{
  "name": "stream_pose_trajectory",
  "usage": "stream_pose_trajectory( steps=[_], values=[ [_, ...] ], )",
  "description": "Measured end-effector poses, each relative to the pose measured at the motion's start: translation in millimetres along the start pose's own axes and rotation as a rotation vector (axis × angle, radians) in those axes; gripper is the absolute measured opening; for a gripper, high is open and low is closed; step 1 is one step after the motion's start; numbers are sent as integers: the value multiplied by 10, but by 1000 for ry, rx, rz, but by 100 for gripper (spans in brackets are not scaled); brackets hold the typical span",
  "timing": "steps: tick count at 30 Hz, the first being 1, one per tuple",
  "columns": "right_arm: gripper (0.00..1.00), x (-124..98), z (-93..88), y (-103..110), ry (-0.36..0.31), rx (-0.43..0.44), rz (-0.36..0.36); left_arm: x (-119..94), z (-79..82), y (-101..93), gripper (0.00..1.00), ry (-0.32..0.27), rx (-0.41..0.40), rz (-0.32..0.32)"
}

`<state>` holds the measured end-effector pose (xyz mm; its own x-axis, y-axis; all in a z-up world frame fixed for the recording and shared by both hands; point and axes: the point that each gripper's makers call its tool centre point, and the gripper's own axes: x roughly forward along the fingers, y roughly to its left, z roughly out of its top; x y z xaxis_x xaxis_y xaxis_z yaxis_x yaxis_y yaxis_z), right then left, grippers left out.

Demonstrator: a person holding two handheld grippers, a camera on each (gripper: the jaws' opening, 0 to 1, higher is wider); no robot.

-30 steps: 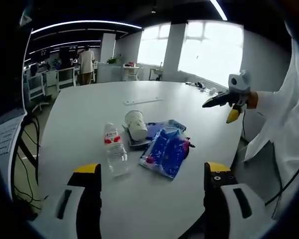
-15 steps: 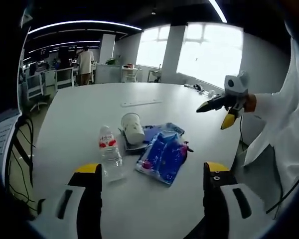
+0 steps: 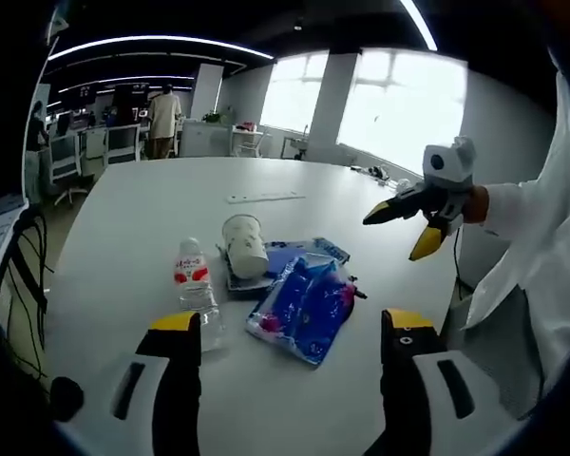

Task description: Arrange the tabletop items into an orderly group along one side of the table until the central work area is clear of visible clutter.

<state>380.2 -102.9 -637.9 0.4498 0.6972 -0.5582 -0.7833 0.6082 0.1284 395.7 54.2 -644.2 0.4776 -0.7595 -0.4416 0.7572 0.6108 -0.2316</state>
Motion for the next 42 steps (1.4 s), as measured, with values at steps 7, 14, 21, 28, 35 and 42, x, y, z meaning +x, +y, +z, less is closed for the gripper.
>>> stream_pose_trajectory(
  steps=[7, 14, 21, 28, 35, 42],
  values=[
    [60, 81, -30, -29, 9, -1, -1, 131, -67, -33, 76, -1, -28, -4],
    [57, 158, -57, -54, 20, -2, -3, 256, -137, -38, 71, 9, -42, 3],
    [53, 232, -82, -45, 29, -1, 5, 359, -232, -26, 66, 18, -65, 18],
    [49, 298, -98, -57, 34, 1, 5, 425, -298, -12, 62, 22, -85, 30],
    [45, 366, -156, -88, 41, 32, 4, 484, -382, 11, 57, 44, -95, 45],
    [42, 419, -225, -110, 57, 41, -5, 569, -490, -3, 50, 73, -107, 56]
  ],
)
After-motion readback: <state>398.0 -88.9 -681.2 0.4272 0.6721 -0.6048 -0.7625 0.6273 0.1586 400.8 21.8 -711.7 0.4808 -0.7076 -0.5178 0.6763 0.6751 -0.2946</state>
